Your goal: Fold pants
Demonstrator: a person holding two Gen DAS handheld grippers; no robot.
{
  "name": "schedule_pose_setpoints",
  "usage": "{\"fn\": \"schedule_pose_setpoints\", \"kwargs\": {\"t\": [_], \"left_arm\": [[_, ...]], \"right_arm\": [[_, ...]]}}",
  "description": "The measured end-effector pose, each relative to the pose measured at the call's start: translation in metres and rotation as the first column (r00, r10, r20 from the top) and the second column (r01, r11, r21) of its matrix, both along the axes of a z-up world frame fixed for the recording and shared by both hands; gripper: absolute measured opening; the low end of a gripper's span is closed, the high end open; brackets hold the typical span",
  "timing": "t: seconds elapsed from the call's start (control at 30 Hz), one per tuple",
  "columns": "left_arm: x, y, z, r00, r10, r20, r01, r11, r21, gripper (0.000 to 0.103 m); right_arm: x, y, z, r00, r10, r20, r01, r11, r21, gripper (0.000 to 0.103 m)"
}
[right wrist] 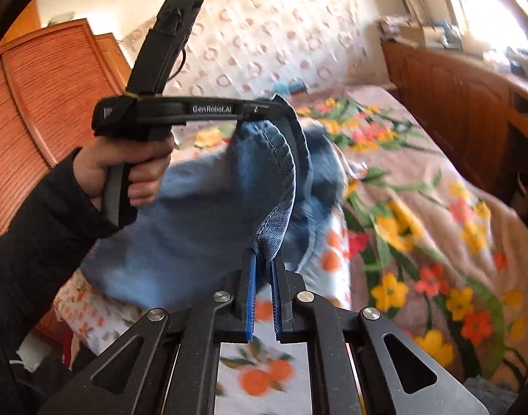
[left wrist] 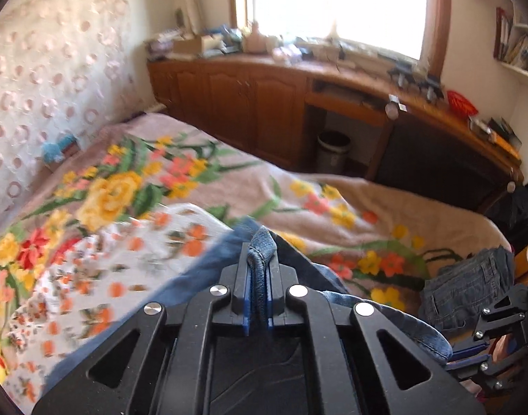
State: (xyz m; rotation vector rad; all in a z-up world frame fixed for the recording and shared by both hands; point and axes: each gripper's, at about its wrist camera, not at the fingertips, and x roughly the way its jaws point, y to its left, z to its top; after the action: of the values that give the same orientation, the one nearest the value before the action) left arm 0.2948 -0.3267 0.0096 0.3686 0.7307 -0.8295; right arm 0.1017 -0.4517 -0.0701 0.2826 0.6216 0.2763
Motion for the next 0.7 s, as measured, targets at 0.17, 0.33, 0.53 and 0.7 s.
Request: {"fn": "schedule_pose_setpoints", "kwargs": {"t": [0.17, 0.33, 0.53, 0.7], "left_arm": [[0.003, 0.074, 0.046, 0.993, 0.103, 0.056, -0.100, 0.993, -0.063, 0.007], [0.001, 0.175, 0.074, 0.967, 0.235, 0.099, -0.224, 0.968, -0.116, 0.007], [-0.011, 0.293, 0.071, 0.919, 0.382, 0.093, -0.366, 0.918, -0.150, 0.007], [-0.019, 0.359, 0.043, 0.886, 0.460, 0.064, -0.448, 0.883, -0.137, 0.007]], "right_arm": [[0.006, 0.057, 0.049, 0.985, 0.133, 0.111, -0.132, 0.991, -0.018, 0.006], [0.026, 0.135, 0.075, 0.950, 0.273, 0.152, -0.266, 0.962, -0.062, 0.006], [0.051, 0.231, 0.082, 0.881, 0.449, 0.150, -0.442, 0.894, -0.075, 0.006], [0.056, 0.307, 0.075, 0.817, 0.565, 0.114, -0.559, 0.825, -0.088, 0.006]]}}
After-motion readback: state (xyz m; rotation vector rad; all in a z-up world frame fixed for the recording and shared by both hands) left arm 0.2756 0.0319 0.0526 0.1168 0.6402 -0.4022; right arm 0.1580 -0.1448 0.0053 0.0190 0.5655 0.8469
